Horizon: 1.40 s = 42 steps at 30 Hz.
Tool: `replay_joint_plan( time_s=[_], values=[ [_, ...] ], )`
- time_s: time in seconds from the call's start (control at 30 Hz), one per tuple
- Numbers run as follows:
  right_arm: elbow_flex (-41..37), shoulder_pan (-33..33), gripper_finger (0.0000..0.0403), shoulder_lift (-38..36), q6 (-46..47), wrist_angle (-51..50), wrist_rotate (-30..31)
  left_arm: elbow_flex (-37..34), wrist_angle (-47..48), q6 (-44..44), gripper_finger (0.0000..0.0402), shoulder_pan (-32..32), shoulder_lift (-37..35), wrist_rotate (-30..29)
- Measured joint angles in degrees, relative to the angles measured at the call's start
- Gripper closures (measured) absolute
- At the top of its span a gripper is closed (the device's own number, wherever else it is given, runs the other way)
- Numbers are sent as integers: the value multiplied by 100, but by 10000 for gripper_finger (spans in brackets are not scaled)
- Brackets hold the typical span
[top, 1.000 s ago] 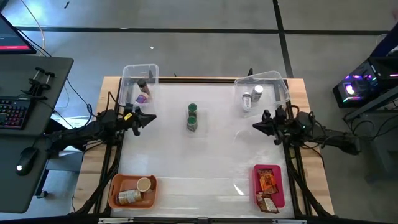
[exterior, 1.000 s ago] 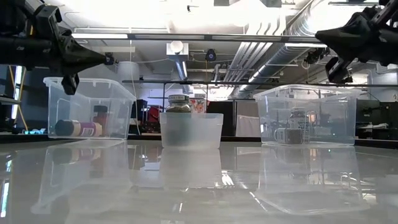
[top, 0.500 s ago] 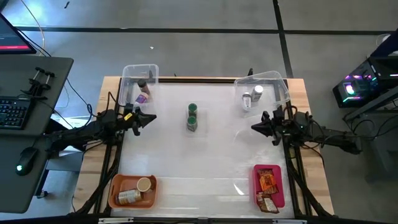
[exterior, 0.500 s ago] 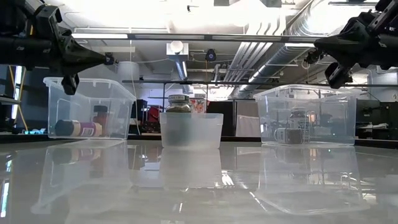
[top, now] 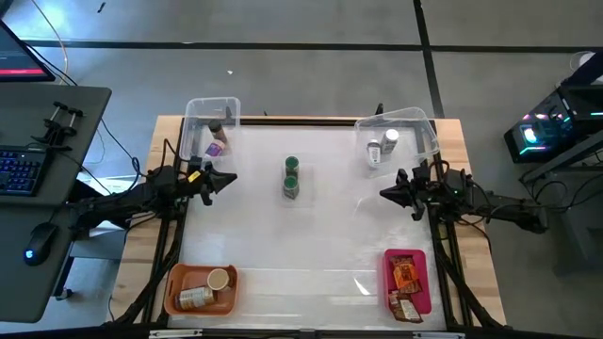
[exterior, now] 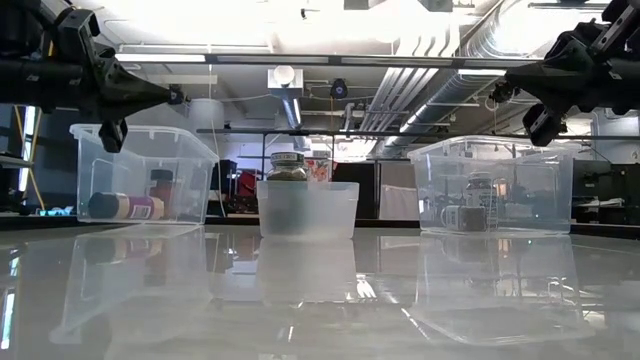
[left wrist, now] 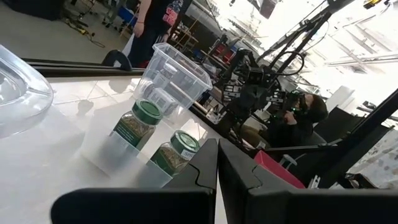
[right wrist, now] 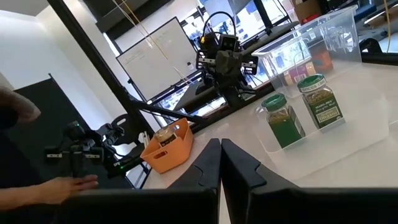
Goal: Sort spices by type
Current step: Return to Home Position
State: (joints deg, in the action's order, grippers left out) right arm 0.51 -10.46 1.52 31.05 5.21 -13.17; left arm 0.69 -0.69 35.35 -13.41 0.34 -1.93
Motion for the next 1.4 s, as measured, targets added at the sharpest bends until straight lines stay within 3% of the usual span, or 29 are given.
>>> replay_joint_plan(
  time_s=[0.2,0.43,0.7,0.87,1.4],
  values=[
    [0,-1,402,0,0,0,-1,0,31,-608,401,-2,2,122],
    [0,0,402,0,0,-3,-2,0,-101,-2649,401,194,-1,1020],
    [0,0,402,0,0,-19,-2,0,-36,-4064,401,1440,-13,612],
    [0,-2,402,0,0,-31,-2,0,44,-3734,401,1596,-13,184],
    [-2,-2,402,0,0,-30,-2,0,44,-3499,401,1517,-13,170]
  ],
)
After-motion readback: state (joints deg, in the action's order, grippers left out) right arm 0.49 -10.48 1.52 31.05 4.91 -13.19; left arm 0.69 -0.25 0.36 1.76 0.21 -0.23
